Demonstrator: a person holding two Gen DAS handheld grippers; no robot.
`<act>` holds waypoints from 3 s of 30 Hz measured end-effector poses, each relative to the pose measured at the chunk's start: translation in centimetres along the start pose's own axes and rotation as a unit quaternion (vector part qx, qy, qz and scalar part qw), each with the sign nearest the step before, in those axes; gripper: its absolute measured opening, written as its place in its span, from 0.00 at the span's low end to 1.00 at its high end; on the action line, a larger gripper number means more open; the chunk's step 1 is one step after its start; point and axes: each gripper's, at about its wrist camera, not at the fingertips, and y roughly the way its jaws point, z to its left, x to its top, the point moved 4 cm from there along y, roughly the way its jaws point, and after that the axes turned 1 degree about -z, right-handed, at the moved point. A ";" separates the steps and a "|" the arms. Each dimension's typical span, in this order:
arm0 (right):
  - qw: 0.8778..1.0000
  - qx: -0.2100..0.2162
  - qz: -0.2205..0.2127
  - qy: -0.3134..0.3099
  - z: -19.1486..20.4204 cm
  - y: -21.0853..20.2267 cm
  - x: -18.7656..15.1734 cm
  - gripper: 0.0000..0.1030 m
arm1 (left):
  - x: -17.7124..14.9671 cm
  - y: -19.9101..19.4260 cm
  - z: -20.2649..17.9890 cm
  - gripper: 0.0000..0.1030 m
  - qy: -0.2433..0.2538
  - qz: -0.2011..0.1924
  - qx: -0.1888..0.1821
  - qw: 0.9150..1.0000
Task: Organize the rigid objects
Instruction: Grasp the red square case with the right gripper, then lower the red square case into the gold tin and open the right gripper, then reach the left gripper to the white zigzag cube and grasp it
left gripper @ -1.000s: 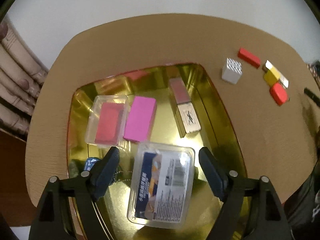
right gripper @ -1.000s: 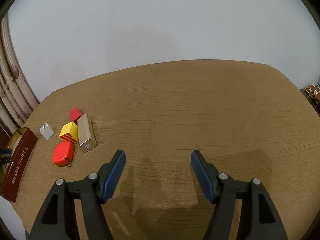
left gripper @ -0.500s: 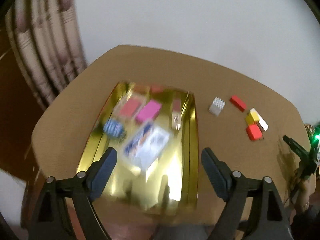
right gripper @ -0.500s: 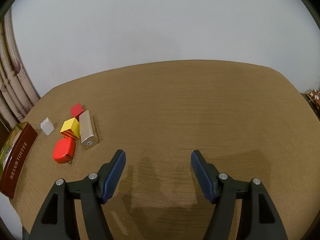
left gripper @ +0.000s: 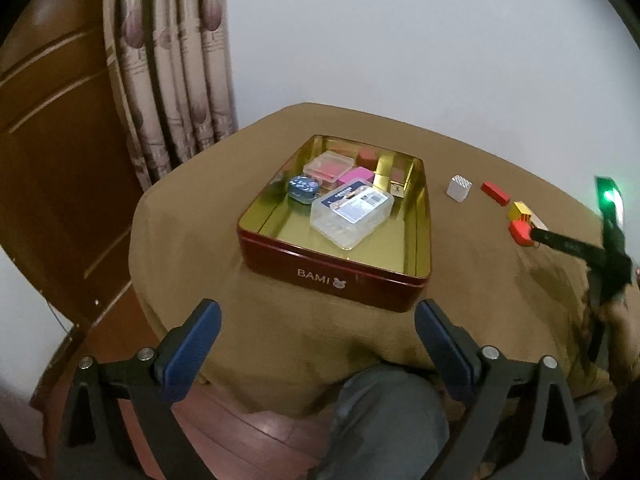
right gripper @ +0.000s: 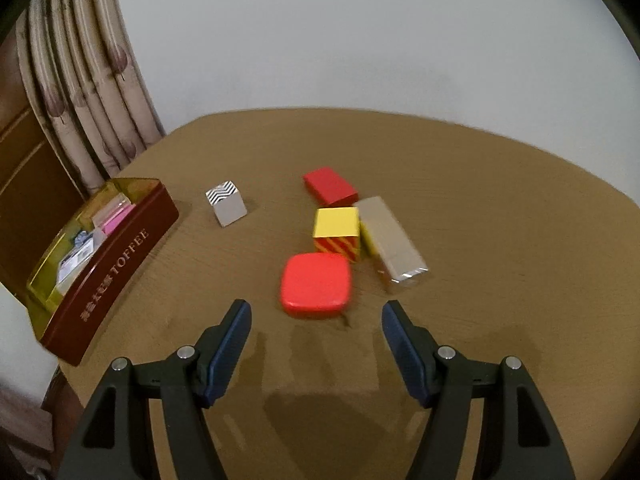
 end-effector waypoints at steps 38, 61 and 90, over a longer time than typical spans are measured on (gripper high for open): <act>0.963 0.179 0.052 -0.195 20.3 -4.2 3.8 0.46 | -2.2 3.9 3.1 0.93 -0.073 0.108 -0.017 0.991; 0.901 0.116 0.197 -0.368 27.3 6.0 -0.5 0.46 | -2.8 4.9 2.9 0.93 -0.078 0.139 -0.032 0.987; 0.985 -0.161 -0.062 -0.019 -4.6 -3.5 -1.7 0.56 | -2.9 2.3 -3.4 0.93 0.060 0.085 -0.039 0.994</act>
